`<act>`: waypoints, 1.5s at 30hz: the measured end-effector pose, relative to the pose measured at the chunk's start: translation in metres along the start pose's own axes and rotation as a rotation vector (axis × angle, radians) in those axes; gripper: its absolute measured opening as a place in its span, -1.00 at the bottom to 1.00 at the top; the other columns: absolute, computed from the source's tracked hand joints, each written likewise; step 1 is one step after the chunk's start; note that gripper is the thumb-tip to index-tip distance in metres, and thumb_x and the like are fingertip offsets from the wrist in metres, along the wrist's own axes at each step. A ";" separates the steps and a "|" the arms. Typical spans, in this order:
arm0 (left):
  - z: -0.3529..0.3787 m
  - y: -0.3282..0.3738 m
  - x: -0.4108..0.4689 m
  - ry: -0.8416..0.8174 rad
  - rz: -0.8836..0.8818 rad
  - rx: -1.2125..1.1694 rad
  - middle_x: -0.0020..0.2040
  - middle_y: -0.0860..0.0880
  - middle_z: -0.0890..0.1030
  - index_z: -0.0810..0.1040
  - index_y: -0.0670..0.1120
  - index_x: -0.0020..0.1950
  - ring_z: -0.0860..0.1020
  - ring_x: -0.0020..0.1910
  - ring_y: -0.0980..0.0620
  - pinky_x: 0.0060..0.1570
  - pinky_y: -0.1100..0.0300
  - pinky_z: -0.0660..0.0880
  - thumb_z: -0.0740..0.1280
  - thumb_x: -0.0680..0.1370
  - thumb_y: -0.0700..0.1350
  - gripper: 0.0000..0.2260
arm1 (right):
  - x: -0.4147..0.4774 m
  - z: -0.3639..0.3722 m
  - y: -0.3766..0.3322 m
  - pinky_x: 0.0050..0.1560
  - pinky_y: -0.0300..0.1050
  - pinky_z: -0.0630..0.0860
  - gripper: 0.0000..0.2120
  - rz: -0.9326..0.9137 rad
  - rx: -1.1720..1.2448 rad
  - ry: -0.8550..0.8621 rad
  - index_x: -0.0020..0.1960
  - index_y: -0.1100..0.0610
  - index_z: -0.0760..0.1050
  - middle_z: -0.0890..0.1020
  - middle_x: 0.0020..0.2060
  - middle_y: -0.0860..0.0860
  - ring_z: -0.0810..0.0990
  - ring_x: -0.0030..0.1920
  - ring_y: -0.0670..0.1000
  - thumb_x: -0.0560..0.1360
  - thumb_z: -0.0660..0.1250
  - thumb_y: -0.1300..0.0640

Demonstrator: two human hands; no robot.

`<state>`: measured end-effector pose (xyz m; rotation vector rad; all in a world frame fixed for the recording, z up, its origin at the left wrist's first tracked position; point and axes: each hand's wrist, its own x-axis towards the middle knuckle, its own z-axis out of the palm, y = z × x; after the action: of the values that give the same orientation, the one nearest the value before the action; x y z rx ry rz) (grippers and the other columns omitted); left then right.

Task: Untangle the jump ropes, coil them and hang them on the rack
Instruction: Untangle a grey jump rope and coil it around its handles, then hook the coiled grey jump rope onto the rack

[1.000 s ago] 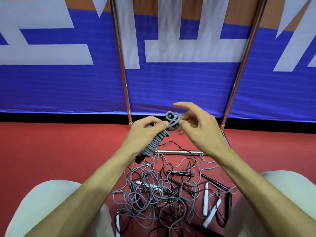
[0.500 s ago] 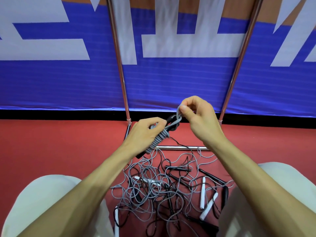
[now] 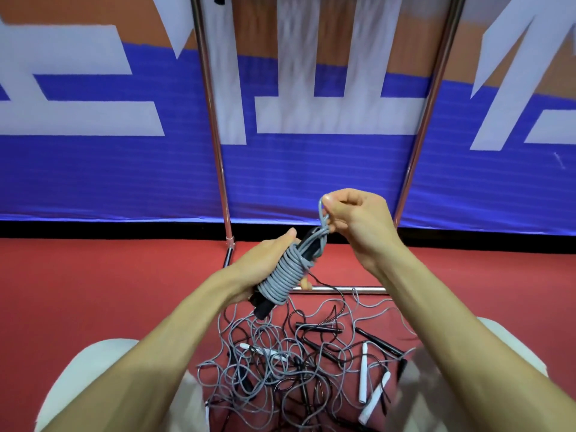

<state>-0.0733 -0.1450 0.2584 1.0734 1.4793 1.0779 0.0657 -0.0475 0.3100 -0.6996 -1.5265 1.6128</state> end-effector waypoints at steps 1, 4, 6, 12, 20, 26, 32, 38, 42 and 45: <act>-0.001 0.005 0.000 0.048 0.045 0.070 -0.13 -0.14 0.69 0.61 -0.08 0.02 0.63 -0.08 -0.15 0.09 -0.01 0.54 0.03 0.68 0.12 -0.57 | 0.001 0.002 -0.006 -0.41 -0.27 0.43 -0.83 -0.020 -0.041 -0.001 -0.26 0.26 0.50 0.51 -0.42 0.08 0.45 -0.51 -0.12 0.51 0.32 0.33; -0.002 0.035 -0.004 0.247 0.154 0.100 0.04 -0.03 0.70 0.61 0.08 0.08 0.64 0.08 -0.03 0.32 -0.10 0.42 0.07 0.69 0.04 -0.69 | 0.004 0.006 -0.028 -0.39 -0.25 0.51 -0.87 -0.090 -0.125 0.006 -0.25 0.26 0.52 0.53 -0.43 0.10 0.50 -0.50 -0.07 0.48 0.39 0.31; -0.001 0.063 -0.011 0.368 0.249 0.043 0.00 -0.08 0.70 0.64 0.01 0.04 0.66 0.03 -0.01 0.24 -0.05 0.46 0.14 0.67 0.02 -0.72 | 0.006 0.007 -0.045 -0.38 -0.23 0.55 -0.89 -0.129 -0.133 0.015 -0.23 0.28 0.54 0.54 -0.44 0.10 0.51 -0.49 -0.05 0.45 0.42 0.30; 0.008 0.140 -0.025 0.376 0.444 0.134 -0.26 0.08 0.68 0.64 -0.02 -0.14 0.62 -0.26 0.20 -0.10 0.22 0.54 0.39 0.55 -0.12 -0.92 | 0.010 0.002 -0.101 -0.33 -0.19 0.60 -0.89 -0.237 -0.126 0.032 -0.24 0.27 0.54 0.59 -0.42 0.12 0.58 -0.45 -0.02 0.44 0.43 0.32; 0.012 0.233 -0.035 0.504 0.606 0.361 -0.31 -0.07 0.62 0.46 -0.14 -0.08 0.68 -0.24 -0.12 -0.11 -0.06 0.65 0.27 0.59 -0.24 -0.94 | 0.023 0.004 -0.182 -0.29 -0.13 0.63 -0.87 -0.472 -0.277 0.167 -0.25 0.17 0.57 0.63 -0.43 0.08 0.63 -0.45 -0.01 0.45 0.41 0.31; -0.012 0.297 -0.030 0.613 0.678 0.458 -0.32 -0.03 0.56 0.46 -0.10 -0.09 0.59 -0.36 0.03 -0.38 0.13 0.61 0.26 0.61 -0.19 -0.92 | 0.052 0.020 -0.232 -0.24 -0.13 0.63 -0.93 -0.617 -0.376 0.201 -0.15 0.18 0.58 0.66 -0.36 0.06 0.65 -0.39 -0.03 0.49 0.39 0.19; -0.067 0.339 0.004 0.652 0.693 0.280 -0.26 -0.10 0.54 0.49 -0.07 -0.12 0.53 -0.36 -0.02 -0.26 0.06 0.53 0.28 0.62 -0.16 -0.88 | 0.110 0.053 -0.272 -0.38 -0.20 0.54 -0.89 -0.621 -0.226 0.082 -0.22 0.10 0.60 0.64 -0.38 0.11 0.60 -0.44 -0.03 0.48 0.41 0.21; -0.122 0.379 0.051 0.836 0.768 0.273 -0.31 0.01 0.57 0.58 -0.10 -0.12 0.52 -0.34 0.07 -0.37 0.24 0.45 0.35 0.57 -0.17 -0.92 | 0.193 0.082 -0.296 -0.15 -0.09 0.64 -0.95 -0.552 -0.125 -0.023 -0.08 0.22 0.62 0.64 -0.33 0.12 0.63 -0.32 0.04 0.49 0.38 0.30; -0.153 0.404 0.082 0.893 0.787 0.356 -0.31 0.03 0.57 0.59 -0.08 -0.14 0.54 -0.26 0.04 -0.15 0.12 0.49 0.37 0.56 -0.15 -0.92 | 0.242 0.097 -0.313 -0.21 -0.14 0.62 -0.91 -0.516 -0.081 -0.030 -0.15 0.30 0.60 0.61 -0.39 0.14 0.59 -0.39 0.01 0.49 0.34 0.37; -0.172 0.417 0.107 0.925 0.781 0.350 -0.24 -0.03 0.60 0.55 -0.04 -0.20 0.58 -0.17 -0.06 -0.04 -0.01 0.56 0.35 0.55 -0.16 -0.87 | 0.273 0.107 -0.321 -0.26 -0.21 0.62 -0.83 -0.512 -0.053 -0.004 -0.22 0.23 0.59 0.60 -0.43 0.10 0.57 -0.45 -0.05 0.48 0.31 0.40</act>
<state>-0.2131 0.0312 0.6642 1.5715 2.0670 2.1129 -0.1141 0.1092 0.6730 -0.2941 -1.5954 1.1904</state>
